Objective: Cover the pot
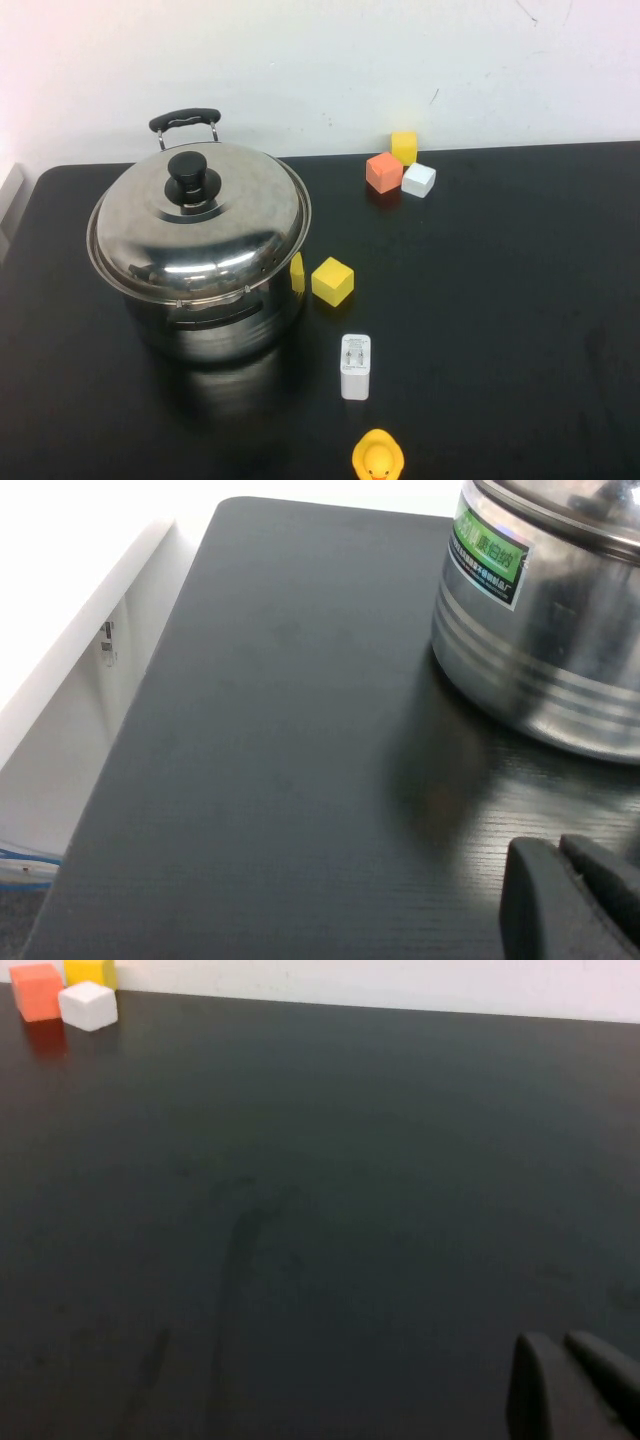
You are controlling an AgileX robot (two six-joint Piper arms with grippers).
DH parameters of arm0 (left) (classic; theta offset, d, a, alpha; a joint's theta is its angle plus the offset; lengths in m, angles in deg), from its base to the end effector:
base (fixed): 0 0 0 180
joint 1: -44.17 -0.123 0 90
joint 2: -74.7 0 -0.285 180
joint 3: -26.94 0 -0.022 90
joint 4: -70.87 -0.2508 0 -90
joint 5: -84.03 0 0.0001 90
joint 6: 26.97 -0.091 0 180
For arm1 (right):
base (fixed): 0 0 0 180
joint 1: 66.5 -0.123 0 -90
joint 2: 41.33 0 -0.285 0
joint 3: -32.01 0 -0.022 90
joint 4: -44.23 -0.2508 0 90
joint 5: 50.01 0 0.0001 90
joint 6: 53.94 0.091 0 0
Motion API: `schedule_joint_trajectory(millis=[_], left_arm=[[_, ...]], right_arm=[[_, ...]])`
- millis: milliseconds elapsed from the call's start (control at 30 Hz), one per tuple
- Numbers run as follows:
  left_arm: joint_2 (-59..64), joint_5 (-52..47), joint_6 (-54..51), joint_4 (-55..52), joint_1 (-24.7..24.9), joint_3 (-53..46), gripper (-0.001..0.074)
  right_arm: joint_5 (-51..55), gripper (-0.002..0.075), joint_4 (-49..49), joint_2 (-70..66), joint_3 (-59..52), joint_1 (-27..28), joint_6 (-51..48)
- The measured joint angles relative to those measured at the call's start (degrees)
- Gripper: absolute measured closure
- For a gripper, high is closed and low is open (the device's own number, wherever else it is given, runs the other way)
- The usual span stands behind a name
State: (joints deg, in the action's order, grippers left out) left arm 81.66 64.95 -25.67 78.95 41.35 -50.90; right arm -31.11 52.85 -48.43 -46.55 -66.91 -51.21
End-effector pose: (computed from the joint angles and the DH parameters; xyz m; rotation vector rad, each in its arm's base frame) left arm 0.0533 -0.0016 0.1805 -0.1530 1.8048 -0.1175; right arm 0.0537 -0.0040 0.1765 -0.0585 1.8215 -0.1062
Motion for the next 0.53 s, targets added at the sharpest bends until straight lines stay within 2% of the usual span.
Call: schedule_joint_trajectory(millis=[533], left_arm=[[0.0,0.0,0.0,0.0,0.0,0.0,0.0737]], right_arm=[[0.5,0.0715,0.1,0.0,0.1,0.0,0.1]])
